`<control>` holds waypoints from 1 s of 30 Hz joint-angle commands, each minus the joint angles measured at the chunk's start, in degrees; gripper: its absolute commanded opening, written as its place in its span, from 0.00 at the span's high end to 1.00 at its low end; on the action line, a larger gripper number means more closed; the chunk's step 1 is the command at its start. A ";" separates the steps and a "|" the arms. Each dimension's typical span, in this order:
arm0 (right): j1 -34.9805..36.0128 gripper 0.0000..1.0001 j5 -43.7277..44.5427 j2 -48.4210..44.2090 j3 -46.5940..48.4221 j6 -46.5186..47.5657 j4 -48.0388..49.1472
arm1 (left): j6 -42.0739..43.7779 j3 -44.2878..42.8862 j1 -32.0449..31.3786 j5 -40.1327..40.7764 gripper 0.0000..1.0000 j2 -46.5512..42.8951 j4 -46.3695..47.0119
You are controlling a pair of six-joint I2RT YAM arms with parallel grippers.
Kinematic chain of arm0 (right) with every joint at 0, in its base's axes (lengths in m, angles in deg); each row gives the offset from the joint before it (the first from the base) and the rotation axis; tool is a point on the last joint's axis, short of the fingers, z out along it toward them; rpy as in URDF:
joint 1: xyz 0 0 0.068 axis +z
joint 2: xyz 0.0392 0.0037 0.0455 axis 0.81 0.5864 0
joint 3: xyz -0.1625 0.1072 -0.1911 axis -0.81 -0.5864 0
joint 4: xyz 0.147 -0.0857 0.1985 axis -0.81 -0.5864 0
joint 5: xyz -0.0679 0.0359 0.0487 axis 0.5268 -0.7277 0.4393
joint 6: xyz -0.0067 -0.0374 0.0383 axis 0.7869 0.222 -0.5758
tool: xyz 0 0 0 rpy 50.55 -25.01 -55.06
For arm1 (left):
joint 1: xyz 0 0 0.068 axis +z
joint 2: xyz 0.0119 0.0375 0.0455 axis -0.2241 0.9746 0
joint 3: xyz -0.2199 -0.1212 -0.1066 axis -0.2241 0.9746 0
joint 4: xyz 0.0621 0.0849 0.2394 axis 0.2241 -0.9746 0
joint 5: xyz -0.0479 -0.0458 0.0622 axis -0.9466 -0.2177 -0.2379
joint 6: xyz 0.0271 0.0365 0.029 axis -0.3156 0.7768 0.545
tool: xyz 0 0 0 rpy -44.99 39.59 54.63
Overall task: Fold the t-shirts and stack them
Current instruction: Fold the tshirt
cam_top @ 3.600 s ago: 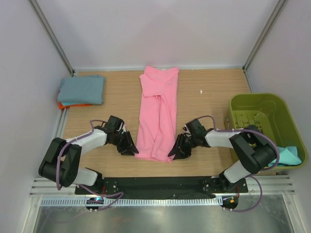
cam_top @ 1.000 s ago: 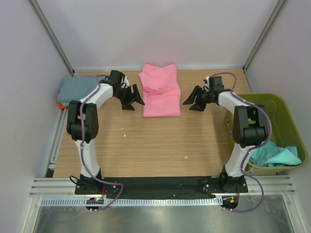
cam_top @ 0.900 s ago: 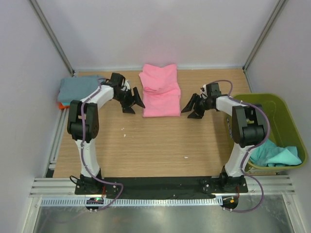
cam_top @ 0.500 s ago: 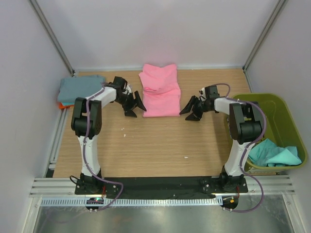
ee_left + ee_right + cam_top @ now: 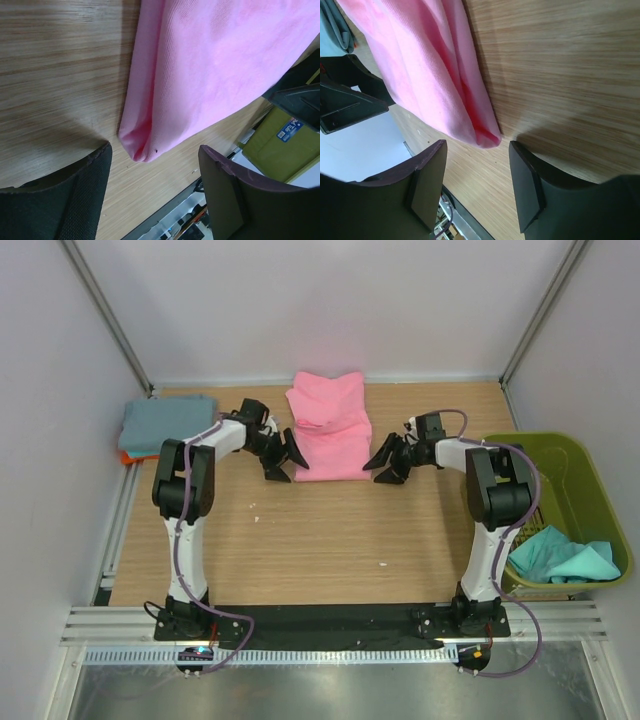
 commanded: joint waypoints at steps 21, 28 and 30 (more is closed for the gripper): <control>2.05 0.55 2.40 5.23 1.42 -1.41 2.21 | -1.97 -0.97 -0.55 -0.03 0.51 3.83 2.97; 2.22 0.99 2.40 4.97 1.25 -1.23 3.01 | -3.20 0.44 -0.64 -0.47 0.89 3.39 4.11; 2.23 0.99 2.48 4.09 1.42 -0.53 2.48 | -3.29 0.79 -0.72 -0.64 1.00 2.61 4.38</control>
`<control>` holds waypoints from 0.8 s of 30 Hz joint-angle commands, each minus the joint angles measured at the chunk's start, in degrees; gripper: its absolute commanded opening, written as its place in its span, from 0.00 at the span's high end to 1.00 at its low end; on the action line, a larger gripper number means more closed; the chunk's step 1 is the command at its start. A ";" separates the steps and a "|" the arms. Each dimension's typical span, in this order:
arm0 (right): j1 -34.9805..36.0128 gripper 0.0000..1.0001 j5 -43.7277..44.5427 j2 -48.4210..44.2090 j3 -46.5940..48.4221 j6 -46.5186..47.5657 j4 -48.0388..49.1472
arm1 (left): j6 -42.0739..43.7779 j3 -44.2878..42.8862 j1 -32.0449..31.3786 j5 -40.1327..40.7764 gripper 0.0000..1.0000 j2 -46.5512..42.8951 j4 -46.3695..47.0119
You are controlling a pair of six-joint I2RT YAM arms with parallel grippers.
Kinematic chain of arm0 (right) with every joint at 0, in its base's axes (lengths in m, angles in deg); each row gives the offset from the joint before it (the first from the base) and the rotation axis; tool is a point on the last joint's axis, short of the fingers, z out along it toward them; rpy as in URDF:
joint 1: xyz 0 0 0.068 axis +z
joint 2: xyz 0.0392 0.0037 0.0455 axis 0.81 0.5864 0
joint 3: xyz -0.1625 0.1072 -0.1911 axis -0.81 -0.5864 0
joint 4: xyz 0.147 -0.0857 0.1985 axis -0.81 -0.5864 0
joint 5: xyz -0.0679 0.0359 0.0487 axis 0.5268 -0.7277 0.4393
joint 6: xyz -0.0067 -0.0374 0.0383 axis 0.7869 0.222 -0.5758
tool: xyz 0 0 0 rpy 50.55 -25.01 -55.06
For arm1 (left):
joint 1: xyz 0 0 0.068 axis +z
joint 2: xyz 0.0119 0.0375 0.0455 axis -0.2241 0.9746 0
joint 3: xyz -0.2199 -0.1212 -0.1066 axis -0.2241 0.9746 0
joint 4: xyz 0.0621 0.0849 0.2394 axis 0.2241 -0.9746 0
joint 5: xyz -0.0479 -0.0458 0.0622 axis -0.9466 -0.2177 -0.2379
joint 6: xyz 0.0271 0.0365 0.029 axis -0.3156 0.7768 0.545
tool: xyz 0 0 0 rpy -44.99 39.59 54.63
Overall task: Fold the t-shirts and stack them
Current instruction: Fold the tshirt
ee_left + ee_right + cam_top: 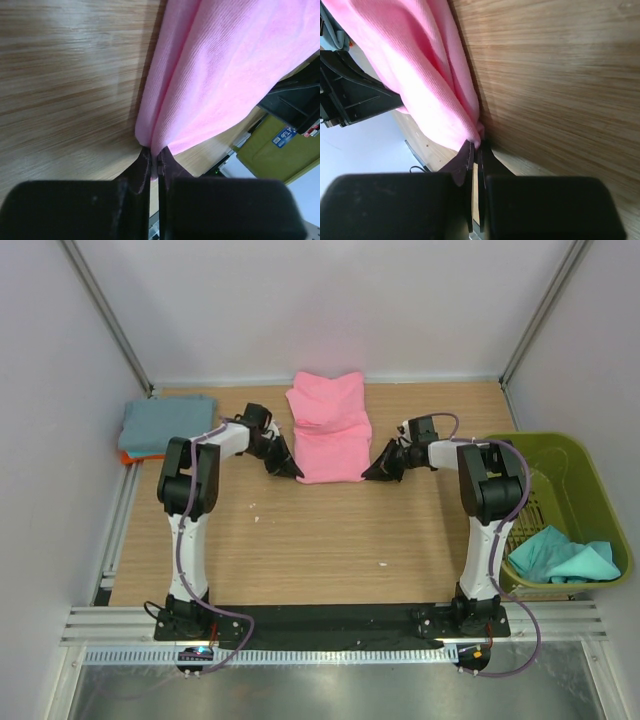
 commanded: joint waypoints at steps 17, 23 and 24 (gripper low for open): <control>0.32 0.99 1.69 -20.36 -5.03 4.78 -7.92 | 2.10 8.43 -5.22 -1.66 1.00 -21.00 3.67; 0.32 0.98 0.55 -25.81 -5.12 5.92 -14.59 | 3.68 15.10 -7.51 0.54 1.00 -29.36 0.95; 0.41 0.99 0.63 -26.43 -4.60 6.79 -15.47 | 3.95 15.90 -7.69 1.15 1.00 -31.55 0.59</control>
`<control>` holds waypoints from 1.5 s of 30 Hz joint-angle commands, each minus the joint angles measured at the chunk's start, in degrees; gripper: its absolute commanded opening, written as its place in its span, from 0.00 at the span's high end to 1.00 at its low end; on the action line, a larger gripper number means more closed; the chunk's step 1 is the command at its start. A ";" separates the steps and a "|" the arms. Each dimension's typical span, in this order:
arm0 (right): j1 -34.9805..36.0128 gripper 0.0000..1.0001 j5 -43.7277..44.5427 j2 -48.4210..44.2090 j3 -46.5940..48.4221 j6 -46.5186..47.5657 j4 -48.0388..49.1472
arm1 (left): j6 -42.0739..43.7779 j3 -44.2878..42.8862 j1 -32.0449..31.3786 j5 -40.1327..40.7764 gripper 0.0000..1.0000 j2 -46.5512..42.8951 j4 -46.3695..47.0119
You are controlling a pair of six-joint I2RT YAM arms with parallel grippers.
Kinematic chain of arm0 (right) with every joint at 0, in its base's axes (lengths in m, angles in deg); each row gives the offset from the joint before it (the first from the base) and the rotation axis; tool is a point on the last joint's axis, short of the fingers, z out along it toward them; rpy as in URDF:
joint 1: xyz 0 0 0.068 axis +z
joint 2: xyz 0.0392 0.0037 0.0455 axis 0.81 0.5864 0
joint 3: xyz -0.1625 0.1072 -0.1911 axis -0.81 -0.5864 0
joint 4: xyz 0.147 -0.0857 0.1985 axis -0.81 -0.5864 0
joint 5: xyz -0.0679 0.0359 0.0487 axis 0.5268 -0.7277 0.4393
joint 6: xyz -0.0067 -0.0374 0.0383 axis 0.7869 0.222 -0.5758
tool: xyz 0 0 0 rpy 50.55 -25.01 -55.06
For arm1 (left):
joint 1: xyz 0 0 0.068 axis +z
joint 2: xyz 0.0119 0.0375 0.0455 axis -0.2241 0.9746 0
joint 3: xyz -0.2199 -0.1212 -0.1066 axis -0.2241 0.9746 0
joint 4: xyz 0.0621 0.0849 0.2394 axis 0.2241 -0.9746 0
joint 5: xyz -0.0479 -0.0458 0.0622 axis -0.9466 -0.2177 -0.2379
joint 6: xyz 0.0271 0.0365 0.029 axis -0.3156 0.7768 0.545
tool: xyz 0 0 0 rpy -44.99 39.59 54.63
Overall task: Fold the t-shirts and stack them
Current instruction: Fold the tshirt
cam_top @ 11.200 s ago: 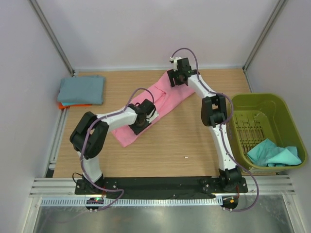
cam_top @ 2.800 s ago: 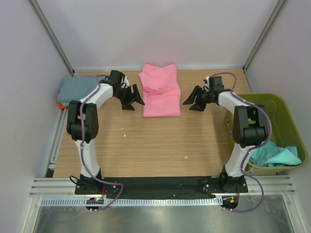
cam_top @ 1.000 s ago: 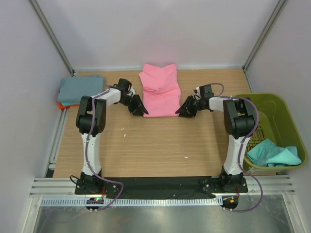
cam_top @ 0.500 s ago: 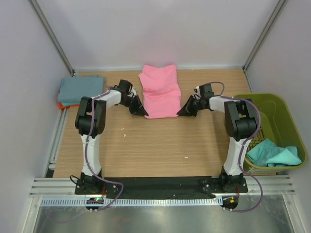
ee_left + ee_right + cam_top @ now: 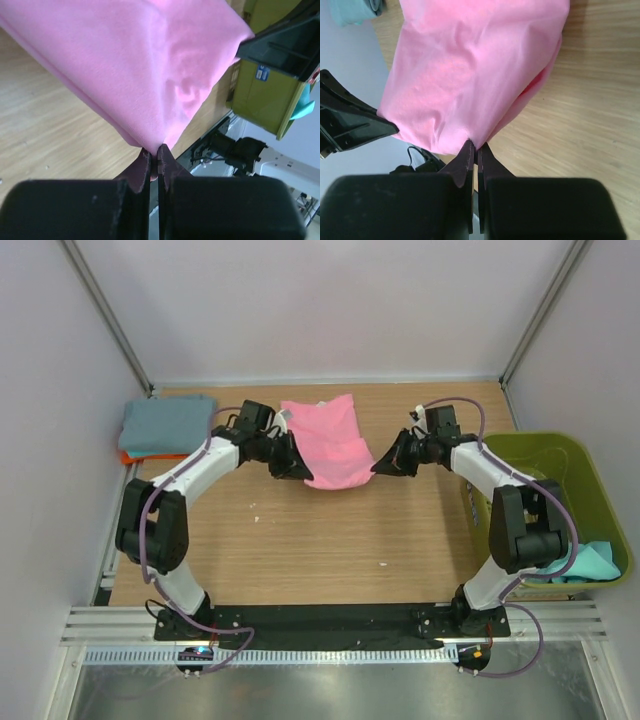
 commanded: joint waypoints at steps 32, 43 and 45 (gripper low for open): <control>4.78 0.99 0.29 17.06 32.59 1.34 3.72 | 1.26 -12.18 10.44 3.86 1.00 5.56 -3.35; 4.26 0.21 3.64 41.89 68.76 6.34 7.25 | 16.02 -49.21 10.45 26.00 0.22 28.52 -1.41; 4.08 0.20 2.85 39.94 66.47 6.43 7.42 | 16.11 -46.68 10.71 27.15 0.21 26.06 -2.99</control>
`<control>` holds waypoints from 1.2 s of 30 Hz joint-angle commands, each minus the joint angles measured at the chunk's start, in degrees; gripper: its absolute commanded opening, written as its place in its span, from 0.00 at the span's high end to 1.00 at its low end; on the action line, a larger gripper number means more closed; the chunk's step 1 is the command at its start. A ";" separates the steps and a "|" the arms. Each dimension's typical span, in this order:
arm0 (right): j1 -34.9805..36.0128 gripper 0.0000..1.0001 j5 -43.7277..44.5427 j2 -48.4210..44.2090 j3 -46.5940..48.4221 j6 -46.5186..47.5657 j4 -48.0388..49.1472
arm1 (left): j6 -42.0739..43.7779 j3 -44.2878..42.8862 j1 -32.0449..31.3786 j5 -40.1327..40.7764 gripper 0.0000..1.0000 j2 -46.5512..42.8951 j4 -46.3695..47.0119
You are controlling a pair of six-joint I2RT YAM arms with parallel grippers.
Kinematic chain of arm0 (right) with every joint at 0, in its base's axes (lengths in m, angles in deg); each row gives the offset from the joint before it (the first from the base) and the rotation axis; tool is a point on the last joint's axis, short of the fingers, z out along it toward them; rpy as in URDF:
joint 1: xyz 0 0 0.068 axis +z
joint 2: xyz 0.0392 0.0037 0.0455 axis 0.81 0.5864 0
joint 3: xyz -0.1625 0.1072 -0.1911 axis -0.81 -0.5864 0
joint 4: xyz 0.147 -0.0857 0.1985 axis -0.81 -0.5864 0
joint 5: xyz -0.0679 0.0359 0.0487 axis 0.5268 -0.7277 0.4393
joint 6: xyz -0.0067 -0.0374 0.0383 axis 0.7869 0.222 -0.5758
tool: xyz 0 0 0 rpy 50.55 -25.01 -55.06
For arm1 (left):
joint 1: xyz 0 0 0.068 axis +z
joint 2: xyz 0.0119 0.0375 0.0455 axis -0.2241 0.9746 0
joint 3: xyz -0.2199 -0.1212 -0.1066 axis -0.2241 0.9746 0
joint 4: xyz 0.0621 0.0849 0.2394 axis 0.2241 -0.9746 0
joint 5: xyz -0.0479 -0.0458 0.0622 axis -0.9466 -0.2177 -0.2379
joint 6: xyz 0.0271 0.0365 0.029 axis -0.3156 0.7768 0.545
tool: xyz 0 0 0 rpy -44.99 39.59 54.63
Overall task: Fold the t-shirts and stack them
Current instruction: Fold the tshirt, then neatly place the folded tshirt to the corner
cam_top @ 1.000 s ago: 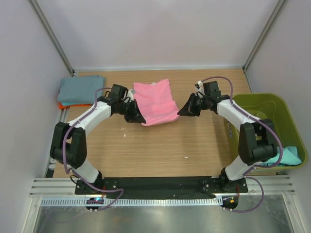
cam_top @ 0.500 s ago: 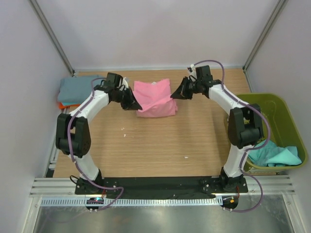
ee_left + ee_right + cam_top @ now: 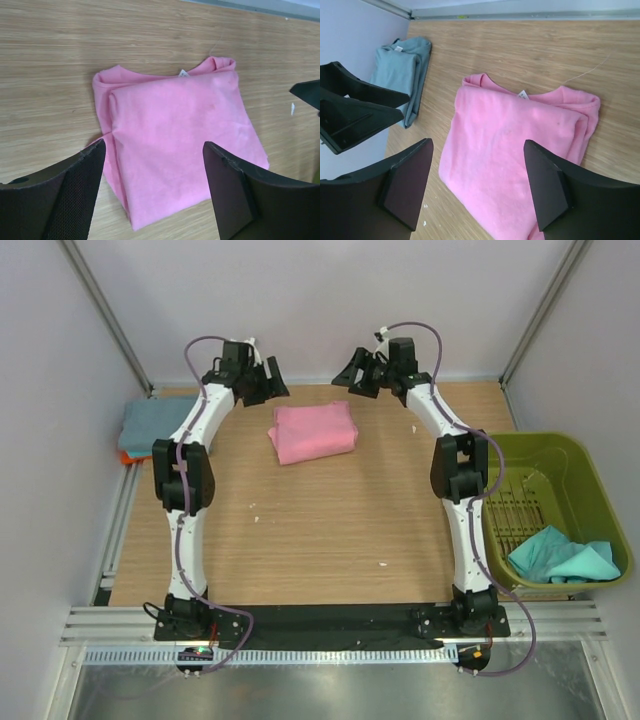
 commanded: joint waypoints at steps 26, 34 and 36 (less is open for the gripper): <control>5.20 0.27 -9.27 -2.19 -18.62 -3.66 3.89 | -11.84 15.98 5.01 -19.32 0.31 4.41 4.74; 5.11 0.27 -7.16 -0.08 -18.97 -1.54 1.25 | -13.24 13.34 5.45 -20.89 0.35 8.81 7.20; 5.11 0.27 -7.16 0.10 -19.58 -1.46 1.25 | -14.64 13.43 5.36 -22.82 0.44 9.95 8.78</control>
